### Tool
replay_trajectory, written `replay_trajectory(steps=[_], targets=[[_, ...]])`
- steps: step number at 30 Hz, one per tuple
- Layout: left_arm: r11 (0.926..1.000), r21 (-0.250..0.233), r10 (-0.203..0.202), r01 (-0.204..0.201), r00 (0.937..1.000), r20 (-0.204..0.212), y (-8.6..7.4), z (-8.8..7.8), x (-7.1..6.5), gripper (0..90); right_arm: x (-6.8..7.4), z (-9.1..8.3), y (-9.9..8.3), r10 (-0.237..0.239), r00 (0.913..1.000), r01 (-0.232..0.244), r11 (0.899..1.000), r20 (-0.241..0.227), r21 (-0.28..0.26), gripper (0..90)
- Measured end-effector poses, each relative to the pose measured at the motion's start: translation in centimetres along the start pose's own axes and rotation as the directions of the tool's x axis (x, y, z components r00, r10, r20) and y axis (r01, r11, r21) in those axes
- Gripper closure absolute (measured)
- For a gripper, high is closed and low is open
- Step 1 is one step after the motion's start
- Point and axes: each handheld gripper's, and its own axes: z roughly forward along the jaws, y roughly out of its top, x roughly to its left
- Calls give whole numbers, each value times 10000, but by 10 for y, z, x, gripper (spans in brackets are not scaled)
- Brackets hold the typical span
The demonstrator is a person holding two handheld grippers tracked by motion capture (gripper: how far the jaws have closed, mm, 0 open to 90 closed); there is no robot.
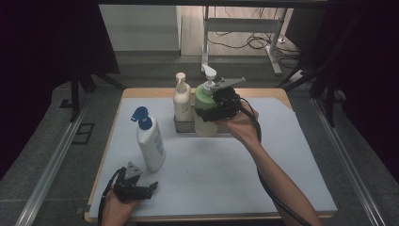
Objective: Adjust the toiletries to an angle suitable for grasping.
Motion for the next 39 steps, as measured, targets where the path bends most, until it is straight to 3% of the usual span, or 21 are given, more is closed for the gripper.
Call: replay_trajectory(steps=[15, 21, 39], targets=[[10000, -17, -15, 15, 10000, 21, 0, 0, 0, 125, -19, 18, 18, 268, 9974, -259, 9996, 674, -148, 116], [10000, -20, -13, 13, 10000, 23, 0, 0, 0, 125, -33, 28, 20, 473, 9937, -456, 9988, 1013, -190, 115], [10000, 7, -1, 1, 10000, 18, 0, 0, 0, 125, -49, 52, 5, 609, 9881, -628, 9980, 1414, 89, 115]])
